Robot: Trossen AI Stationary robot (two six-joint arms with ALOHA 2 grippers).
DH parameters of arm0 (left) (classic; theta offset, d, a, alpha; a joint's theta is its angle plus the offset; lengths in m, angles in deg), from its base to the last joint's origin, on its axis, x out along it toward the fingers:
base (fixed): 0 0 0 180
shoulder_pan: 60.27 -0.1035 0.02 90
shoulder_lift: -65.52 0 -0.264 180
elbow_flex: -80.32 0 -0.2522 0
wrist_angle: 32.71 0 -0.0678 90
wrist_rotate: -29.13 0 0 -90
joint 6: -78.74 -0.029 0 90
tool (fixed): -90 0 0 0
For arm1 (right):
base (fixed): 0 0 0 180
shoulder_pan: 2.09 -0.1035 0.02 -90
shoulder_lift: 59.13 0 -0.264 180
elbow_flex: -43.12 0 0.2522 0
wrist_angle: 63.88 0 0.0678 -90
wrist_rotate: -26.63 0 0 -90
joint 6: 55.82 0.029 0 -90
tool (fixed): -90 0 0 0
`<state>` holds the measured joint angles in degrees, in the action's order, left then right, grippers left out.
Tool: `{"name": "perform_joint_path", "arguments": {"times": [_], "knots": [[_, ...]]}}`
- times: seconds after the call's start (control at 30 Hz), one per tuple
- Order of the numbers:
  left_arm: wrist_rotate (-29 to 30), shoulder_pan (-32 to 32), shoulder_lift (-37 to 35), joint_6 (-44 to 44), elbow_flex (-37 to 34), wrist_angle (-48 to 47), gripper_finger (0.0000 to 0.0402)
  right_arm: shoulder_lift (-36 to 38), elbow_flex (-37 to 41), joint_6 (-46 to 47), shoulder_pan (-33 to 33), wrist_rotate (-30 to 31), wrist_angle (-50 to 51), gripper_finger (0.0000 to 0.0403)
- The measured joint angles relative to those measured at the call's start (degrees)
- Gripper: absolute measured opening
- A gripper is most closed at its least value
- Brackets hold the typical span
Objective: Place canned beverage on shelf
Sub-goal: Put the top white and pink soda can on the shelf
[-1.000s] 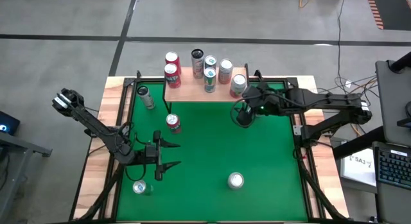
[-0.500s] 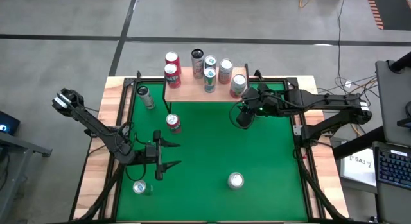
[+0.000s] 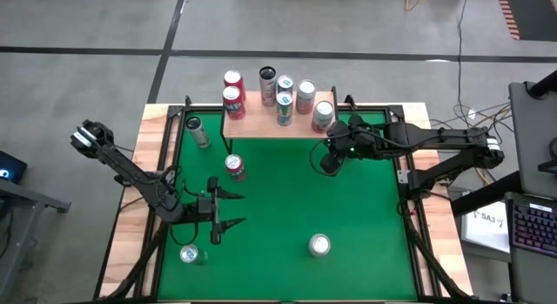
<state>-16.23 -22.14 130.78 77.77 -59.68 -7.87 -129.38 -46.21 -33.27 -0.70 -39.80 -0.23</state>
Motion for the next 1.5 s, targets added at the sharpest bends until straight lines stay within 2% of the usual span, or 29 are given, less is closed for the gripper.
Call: {"name": "perform_joint_path", "arguments": {"times": [0.63, 1.07, 1.23, 1.5], "knots": [[0.03, 0.00, -0.01, -1.49, 0.00, 0.05, 0.0274, -1.36, 1.27, 0.39, 0.00, -0.15, -1.44, 0.0009], [2.91, -0.15, -0.01, -3.08, 0.00, 0.07, 0.0274, -3.91, 1.27, -0.68, 0.62, 0.25, -2.19, 0.0009], [2.99, -0.35, -0.01, -3.12, 0.00, 0.07, 0.0274, -4.46, 1.27, -1.71, 2.49, 3.40, -3.11, 0.0009], [3.02, -1.49, -0.01, -3.45, 0.00, 0.41, 0.0274, -6.99, 1.27, -7.66, 8.00, 3.41, -9.52, 0.0009]]}}
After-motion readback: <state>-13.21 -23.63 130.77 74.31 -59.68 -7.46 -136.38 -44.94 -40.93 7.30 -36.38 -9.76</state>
